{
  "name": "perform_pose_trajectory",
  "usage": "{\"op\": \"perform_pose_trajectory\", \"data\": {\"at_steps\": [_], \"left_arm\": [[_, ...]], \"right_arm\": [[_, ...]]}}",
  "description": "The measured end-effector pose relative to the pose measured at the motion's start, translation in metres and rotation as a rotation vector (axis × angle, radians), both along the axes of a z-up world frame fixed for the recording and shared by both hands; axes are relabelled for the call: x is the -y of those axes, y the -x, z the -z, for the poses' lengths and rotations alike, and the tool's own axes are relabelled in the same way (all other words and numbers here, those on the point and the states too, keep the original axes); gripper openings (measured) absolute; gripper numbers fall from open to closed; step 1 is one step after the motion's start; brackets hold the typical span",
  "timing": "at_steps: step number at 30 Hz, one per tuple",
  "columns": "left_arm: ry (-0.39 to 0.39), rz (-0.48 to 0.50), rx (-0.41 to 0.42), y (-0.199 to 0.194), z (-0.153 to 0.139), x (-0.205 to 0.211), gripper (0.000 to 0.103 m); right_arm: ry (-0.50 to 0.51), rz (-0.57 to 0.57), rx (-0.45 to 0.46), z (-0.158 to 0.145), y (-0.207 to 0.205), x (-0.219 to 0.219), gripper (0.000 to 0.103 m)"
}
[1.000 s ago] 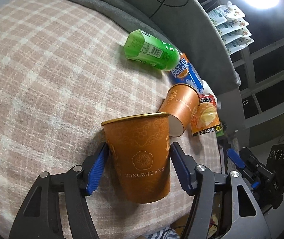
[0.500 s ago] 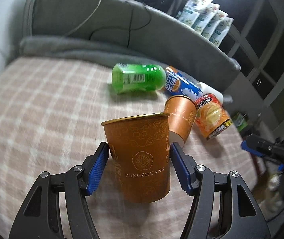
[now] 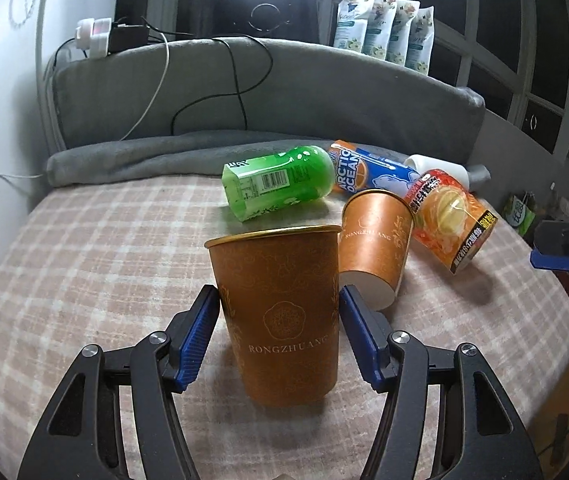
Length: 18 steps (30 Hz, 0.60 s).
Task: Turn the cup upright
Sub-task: 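Rotate the cup with the left gripper until its rim faces up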
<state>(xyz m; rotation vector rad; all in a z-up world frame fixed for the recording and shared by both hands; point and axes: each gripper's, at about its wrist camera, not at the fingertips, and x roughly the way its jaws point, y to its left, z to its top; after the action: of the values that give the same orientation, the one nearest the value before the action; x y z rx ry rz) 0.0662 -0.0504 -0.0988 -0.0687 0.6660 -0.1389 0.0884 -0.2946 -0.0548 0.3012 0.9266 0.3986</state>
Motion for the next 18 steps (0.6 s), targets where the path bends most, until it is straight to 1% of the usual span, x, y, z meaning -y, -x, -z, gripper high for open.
{"op": "perform_pose_trajectory", "data": {"at_steps": [18], "left_arm": [[0.019,0.040,-0.026,0.029,-0.001,0.003,0.061]], "right_arm": [[0.007,-0.012,0.011,-0.002,0.005,-0.007,0.078]]}}
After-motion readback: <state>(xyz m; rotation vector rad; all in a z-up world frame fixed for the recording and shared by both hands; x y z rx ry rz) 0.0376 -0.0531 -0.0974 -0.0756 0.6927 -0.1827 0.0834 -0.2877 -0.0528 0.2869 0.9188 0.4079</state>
